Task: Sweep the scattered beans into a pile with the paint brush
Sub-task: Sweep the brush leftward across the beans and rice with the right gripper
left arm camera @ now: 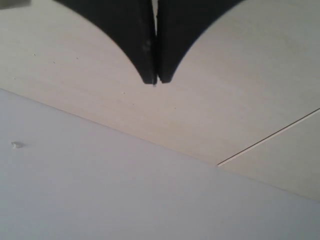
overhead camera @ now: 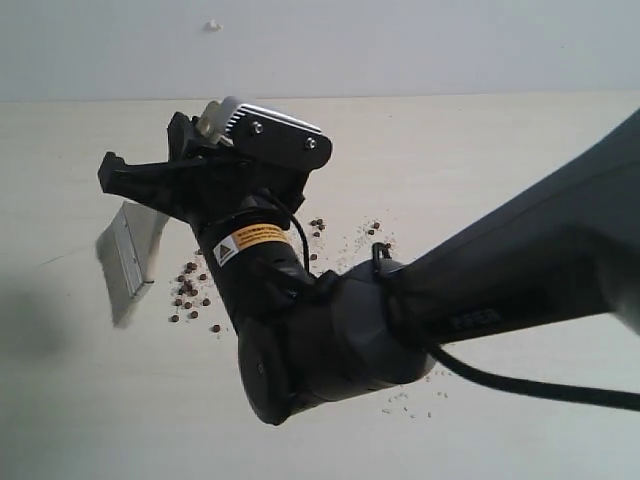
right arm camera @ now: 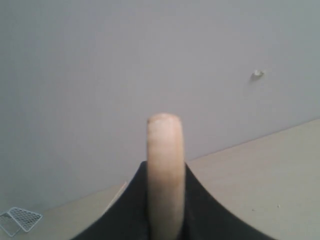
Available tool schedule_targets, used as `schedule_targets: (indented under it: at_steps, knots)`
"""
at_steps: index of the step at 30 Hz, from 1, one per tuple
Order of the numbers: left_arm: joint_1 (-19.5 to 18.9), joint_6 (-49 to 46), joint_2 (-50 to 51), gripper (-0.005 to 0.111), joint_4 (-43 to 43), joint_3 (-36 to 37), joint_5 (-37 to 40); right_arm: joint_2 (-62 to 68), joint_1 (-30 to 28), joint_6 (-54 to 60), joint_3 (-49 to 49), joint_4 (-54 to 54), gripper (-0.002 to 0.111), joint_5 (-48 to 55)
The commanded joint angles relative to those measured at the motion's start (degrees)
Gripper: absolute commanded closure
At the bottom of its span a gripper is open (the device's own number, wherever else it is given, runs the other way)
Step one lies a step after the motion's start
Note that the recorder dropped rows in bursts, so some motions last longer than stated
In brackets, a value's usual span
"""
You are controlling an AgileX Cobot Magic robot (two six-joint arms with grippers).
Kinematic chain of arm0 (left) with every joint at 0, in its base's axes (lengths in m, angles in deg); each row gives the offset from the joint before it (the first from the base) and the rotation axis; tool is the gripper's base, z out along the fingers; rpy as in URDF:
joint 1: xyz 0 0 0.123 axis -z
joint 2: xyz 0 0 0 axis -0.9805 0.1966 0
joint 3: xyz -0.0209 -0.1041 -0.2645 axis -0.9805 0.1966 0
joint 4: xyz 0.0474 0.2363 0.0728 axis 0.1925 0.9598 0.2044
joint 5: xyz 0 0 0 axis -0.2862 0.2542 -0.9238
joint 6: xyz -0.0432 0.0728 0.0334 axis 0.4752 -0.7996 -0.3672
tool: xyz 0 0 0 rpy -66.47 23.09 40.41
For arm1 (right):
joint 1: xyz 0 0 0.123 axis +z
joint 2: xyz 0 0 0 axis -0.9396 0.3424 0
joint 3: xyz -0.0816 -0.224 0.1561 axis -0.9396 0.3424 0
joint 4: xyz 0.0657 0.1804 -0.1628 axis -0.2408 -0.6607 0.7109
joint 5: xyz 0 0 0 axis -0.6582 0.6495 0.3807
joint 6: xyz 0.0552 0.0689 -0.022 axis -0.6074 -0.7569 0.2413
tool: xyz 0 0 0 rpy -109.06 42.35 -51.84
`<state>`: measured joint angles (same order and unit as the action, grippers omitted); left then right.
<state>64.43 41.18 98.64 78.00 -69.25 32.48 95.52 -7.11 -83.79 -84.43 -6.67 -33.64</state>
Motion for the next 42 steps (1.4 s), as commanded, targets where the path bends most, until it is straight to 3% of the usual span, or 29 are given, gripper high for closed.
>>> schedule_targets:
  at_steps: [1,12,17,30,42]
  knots:
    - [-0.1,-0.3,-0.3,0.107,-0.5,0.1,0.2,3.4,0.1,-0.4,-2.7,-1.5,0.108,-1.2]
    - [-0.1,-0.2,-15.0,0.107,-0.5,0.1,0.3,5.0,0.1,14.7,-2.8,-9.4,0.108,-1.2]
    - [-0.1,-0.2,-20.5,0.107,-0.5,0.1,0.3,5.0,0.1,24.8,-2.8,-17.9,0.108,-1.2]
    - [-0.1,-0.2,-22.7,0.107,-0.5,0.1,0.4,1.3,0.1,46.1,-2.8,-32.4,0.108,-1.2]
    - [-0.1,-0.2,-22.7,0.107,-0.5,0.1,0.4,-1.4,1.1,39.3,-2.8,-21.6,0.108,-1.2]
